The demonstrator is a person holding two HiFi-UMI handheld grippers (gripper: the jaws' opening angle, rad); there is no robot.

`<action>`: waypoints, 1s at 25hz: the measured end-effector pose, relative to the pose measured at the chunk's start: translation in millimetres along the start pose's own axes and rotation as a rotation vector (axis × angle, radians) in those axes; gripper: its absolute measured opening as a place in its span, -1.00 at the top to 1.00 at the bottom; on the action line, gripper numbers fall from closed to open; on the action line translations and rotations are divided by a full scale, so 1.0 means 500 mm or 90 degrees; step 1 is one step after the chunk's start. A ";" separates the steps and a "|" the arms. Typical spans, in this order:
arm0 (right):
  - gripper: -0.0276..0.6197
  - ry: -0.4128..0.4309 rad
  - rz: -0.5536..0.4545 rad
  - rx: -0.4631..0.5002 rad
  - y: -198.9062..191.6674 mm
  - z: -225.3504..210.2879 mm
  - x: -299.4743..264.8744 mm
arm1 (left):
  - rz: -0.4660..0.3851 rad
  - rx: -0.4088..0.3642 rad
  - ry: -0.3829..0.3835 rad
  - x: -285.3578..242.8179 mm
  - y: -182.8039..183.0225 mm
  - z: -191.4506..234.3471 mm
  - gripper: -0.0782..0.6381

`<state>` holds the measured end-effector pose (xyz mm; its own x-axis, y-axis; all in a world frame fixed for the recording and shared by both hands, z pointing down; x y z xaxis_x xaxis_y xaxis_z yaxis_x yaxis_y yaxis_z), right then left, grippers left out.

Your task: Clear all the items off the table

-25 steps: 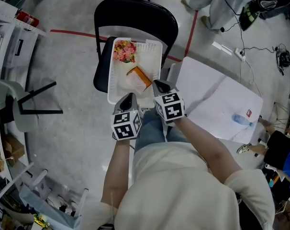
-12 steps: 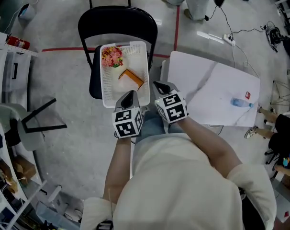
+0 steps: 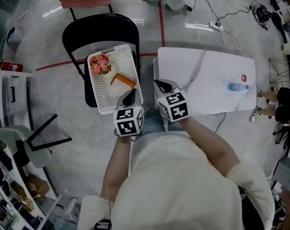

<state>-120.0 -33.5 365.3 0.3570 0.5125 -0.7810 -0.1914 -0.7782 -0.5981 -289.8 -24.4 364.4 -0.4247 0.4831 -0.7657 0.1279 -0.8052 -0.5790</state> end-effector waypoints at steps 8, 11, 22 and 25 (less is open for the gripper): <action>0.92 -0.021 -0.021 -0.046 -0.045 -0.066 0.064 | 0.006 -0.064 -0.028 -0.020 0.019 -0.090 0.76; 0.92 -0.030 -0.027 -0.055 -0.065 -0.100 0.088 | 0.006 -0.080 -0.034 -0.030 0.023 -0.129 0.76; 0.92 -0.058 -0.046 -0.085 -0.131 -0.241 0.201 | 0.011 -0.112 -0.059 -0.075 0.025 -0.308 0.76; 0.92 -0.074 -0.049 -0.105 -0.160 -0.289 0.237 | 0.016 -0.131 -0.071 -0.094 0.025 -0.368 0.76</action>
<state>69.8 37.0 346.7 0.2552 0.6043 -0.7548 -0.0120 -0.7786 -0.6274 -103.1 6.0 341.4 -0.5136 0.4141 -0.7515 0.3148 -0.7238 -0.6140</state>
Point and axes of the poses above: the fingertips, and each gripper's own axes: x backward along the fingers, z to its left, y out of its top, the point moved 10 cm from there along x, backward along the fingers, and after that the axes turned 9 degrees about z, right-handed, at the moved point
